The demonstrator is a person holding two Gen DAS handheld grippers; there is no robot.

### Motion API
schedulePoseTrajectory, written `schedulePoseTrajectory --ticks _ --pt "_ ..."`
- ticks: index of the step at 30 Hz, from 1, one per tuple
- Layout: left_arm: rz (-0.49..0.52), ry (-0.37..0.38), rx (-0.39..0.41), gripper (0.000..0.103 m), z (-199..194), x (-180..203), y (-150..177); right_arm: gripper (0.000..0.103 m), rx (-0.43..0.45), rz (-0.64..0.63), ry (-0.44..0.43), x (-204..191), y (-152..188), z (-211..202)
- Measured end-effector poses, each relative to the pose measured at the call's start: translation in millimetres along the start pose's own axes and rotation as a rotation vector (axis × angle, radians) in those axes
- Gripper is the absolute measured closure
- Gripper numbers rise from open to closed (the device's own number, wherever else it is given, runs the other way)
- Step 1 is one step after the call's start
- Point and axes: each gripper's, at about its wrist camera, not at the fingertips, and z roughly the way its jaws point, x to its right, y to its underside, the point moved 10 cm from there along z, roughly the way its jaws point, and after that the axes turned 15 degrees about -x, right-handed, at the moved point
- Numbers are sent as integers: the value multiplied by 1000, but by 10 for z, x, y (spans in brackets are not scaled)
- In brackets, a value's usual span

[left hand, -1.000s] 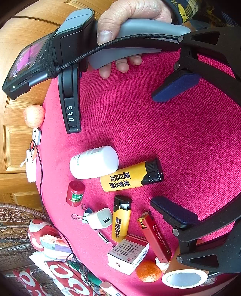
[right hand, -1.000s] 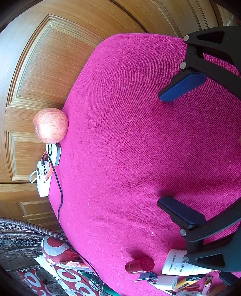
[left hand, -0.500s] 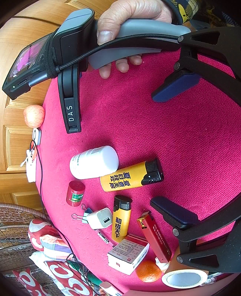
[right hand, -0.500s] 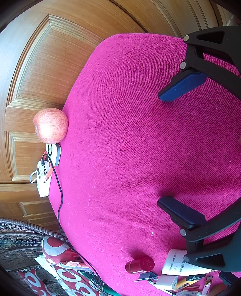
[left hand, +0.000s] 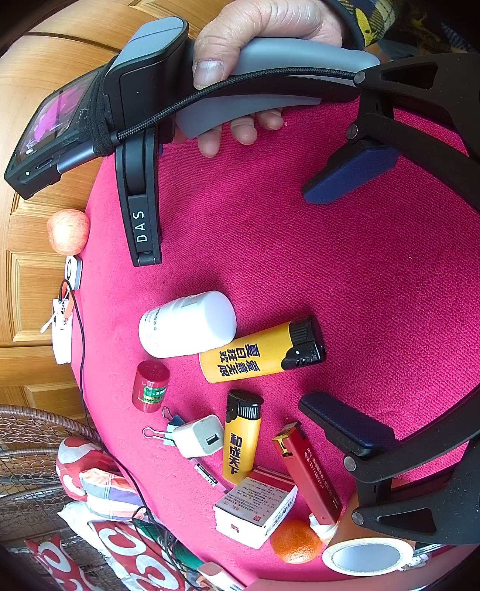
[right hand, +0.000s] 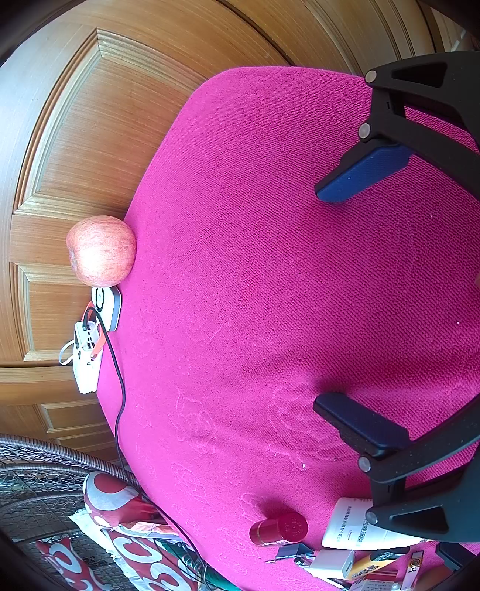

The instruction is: Organize rigid objects

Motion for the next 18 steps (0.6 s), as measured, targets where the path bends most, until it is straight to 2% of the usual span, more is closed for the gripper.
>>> schedulePoseTrajectory --ticks 14,16,18 --pt "-12 -10 1 0 -17 -8 24 0 0 0 0 0 2 -1" --pt "-34 -23 24 0 -99 -12 57 0 0 0 -1 1 1 0" --pt "-45 -38 94 0 -340 -19 101 0 0 0 0 -1 1 -1"
